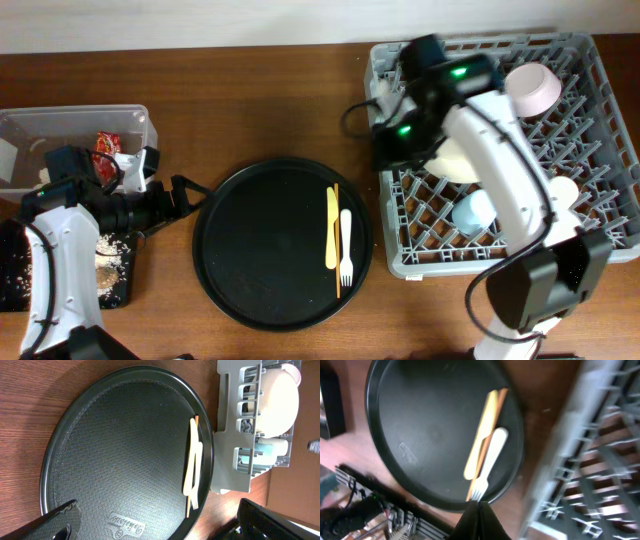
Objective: Sort waste into correct bins and load items into the dishwasher rack
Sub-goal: 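Withdraw right gripper from the rack toward the utensils on the tray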
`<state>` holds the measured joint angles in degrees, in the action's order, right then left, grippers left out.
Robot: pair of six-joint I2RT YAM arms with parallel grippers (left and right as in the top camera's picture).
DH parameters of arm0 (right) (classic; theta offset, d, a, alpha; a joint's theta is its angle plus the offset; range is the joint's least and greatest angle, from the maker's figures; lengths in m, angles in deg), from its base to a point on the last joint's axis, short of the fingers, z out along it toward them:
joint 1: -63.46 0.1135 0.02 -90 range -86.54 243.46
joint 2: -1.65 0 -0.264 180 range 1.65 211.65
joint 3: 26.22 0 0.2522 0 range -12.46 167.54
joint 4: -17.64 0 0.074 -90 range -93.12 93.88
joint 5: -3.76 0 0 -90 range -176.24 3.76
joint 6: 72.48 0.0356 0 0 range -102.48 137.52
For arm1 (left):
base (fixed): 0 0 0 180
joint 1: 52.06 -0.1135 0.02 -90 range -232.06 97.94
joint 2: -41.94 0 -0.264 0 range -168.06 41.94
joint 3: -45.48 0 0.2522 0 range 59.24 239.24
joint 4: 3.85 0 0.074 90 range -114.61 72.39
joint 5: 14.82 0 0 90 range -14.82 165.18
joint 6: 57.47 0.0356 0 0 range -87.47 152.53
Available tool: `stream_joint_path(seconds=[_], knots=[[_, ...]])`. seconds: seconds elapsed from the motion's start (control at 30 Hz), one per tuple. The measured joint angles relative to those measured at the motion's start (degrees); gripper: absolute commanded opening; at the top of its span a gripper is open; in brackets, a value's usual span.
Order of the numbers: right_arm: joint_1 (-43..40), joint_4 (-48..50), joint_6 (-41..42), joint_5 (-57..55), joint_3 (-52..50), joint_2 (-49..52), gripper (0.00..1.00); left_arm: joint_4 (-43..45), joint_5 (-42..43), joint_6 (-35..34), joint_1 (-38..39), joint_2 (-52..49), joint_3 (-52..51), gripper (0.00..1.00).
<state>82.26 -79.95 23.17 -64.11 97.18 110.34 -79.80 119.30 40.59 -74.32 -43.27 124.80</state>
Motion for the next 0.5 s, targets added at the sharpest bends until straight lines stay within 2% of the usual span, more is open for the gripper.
stream_joint_path(seconds=[0.1,0.17,0.27,0.33,0.37,0.4,0.5], knots=[[7.98,2.27,7.3,-6.47,-2.91,0.0,0.04,0.0,-0.02,-0.02,0.0,0.0,0.0,1.0],[12.81,7.76,13.68,-12.5,-7.08,0.0,0.04,0.02,-0.02,0.0,0.0,0.0,0.0,0.99],[14.64,14.71,19.47,-16.06,-13.09,0.07,0.05,-0.09,0.0,0.0,0.0,0.0,0.02,0.99],[14.67,21.31,21.44,-16.33,-18.08,0.33,0.13,0.0,-0.02,0.0,0.0,0.0,0.02,0.99],[14.67,25.49,22.21,-16.33,-20.76,0.35,0.25,-0.15,0.0,0.0,0.0,0.0,0.02,0.99],[14.67,27.63,22.69,-16.33,-22.43,0.35,0.3,-0.04,-0.02,0.0,0.0,0.0,0.02,0.99],[14.67,34.58,23.06,-16.31,-25.66,0.37,0.31,-0.04,0.0,0.0,0.0,0.0,0.02,0.99]])
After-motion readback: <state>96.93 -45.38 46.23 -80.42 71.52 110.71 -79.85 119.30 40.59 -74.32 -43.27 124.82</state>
